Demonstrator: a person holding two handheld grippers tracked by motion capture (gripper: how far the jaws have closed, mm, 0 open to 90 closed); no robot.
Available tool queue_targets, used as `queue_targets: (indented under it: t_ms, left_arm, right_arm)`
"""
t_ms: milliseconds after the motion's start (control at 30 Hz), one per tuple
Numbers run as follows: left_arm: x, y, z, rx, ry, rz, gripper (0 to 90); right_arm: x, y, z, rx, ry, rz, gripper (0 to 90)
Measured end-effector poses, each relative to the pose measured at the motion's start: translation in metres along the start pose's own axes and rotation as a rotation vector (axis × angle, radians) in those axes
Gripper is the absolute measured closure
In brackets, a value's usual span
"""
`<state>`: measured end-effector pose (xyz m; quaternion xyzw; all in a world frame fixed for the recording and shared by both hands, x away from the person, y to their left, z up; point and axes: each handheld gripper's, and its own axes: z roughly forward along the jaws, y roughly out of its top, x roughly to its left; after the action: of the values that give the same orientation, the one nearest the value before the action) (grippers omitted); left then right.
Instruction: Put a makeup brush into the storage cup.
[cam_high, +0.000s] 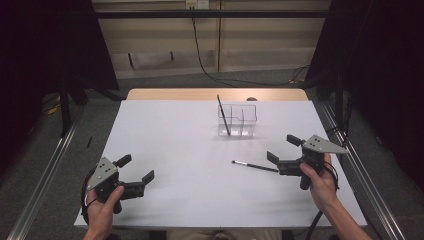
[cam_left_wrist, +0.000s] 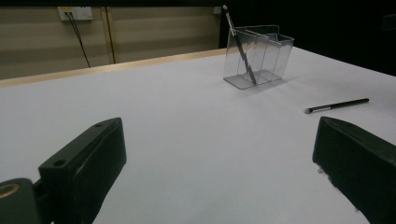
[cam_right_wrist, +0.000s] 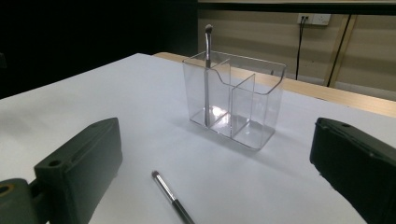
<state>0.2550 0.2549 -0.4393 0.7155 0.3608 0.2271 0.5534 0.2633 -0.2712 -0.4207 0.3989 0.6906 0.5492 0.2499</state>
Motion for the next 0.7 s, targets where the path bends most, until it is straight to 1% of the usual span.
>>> queue_targets:
  t_ms: [133, 267, 367, 400, 467, 567, 700]
  left_arm:
    - [0.002, -0.002, -0.001, 0.003, 0.01, 0.003, 2.8]
    - [0.002, -0.002, -0.002, -0.002, 0.016, 0.0, 2.8]
    - [0.001, -0.001, -0.001, -0.006, 0.017, 0.007, 2.8]
    - [0.0, -0.001, -0.001, -0.005, 0.018, 0.011, 2.9]
    - [-0.001, 0.0, -0.001, -0.011, 0.02, 0.017, 2.8]
    - [-0.002, -0.001, -0.001, -0.014, 0.017, 0.009, 2.9]
    - [-0.002, 0.0, -0.001, -0.009, 0.013, 0.016, 2.9]
  right_arm:
    - [-0.002, -0.007, -0.013, 0.012, -0.019, -0.004, 1.9]
    - [-0.002, -0.015, -0.024, 0.006, -0.039, 0.013, 1.9]
    - [-0.001, -0.018, -0.03, 0.009, -0.053, 0.022, 1.9]
    - [0.0, -0.02, -0.032, 0.012, -0.06, 0.015, 1.9]
    - [0.003, -0.024, -0.036, 0.014, -0.079, 0.016, 1.9]
    - [0.006, -0.027, -0.042, 0.006, -0.084, 0.014, 1.9]
    - [0.007, -0.031, -0.051, -0.003, -0.092, 0.024, 1.8]
